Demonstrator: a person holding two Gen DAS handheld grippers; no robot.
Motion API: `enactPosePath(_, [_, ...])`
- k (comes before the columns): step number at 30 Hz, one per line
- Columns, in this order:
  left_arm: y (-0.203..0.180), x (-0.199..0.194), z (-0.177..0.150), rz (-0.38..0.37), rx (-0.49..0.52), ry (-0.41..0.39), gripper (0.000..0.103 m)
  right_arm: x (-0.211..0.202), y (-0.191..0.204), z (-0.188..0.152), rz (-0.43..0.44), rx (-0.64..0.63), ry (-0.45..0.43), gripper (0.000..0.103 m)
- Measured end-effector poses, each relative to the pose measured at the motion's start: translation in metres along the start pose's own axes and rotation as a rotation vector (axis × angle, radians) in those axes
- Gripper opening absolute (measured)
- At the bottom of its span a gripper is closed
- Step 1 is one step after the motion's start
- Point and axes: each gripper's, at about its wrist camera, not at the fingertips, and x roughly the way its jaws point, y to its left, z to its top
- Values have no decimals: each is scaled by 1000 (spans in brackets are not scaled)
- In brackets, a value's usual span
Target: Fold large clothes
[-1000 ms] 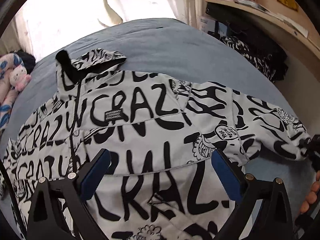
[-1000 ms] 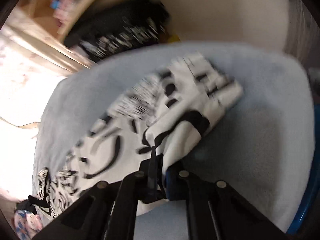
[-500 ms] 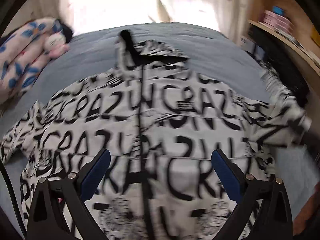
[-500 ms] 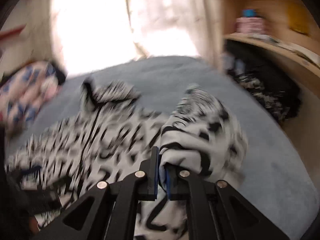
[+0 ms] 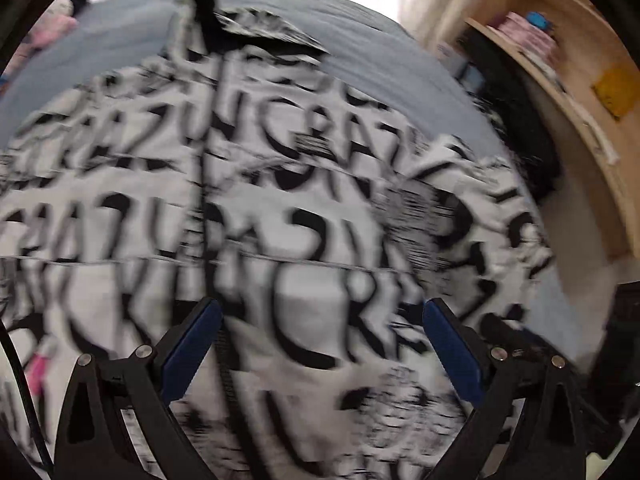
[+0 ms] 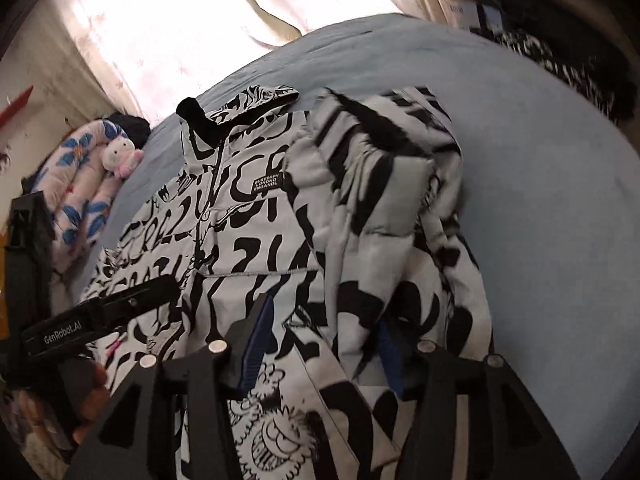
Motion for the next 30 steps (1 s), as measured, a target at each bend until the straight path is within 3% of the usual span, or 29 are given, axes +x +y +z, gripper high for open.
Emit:
enactPosePath(6, [-39,-1,6,-89,65,16,100,-6,14,-17,49,-67,-1,59])
enactPosePath(12, [-94,-5,10,-29,231,-13,100,-9,14,-36,58,-54,18,61])
enactPosePath(16, [-127,6,7,8,300,20,100,-28,2,-47,30,-12,-4,61])
enactPosePath(22, [-155,25,3,78,271,91,100,-47,-18,-59,-26,26,-29,61])
enactPosePath(26, [-137,39,1,64,198,128,100,-48,-31,-64,-24,67,-25,61])
enactPosePath(27, [-130,41,1,50,169,135,98,-48,-34,-65,-19,76,-25,61])
enactPosePath(30, [-101,44,0,20,80,139,63,-46,-38,-66,-13,96,-24,61])
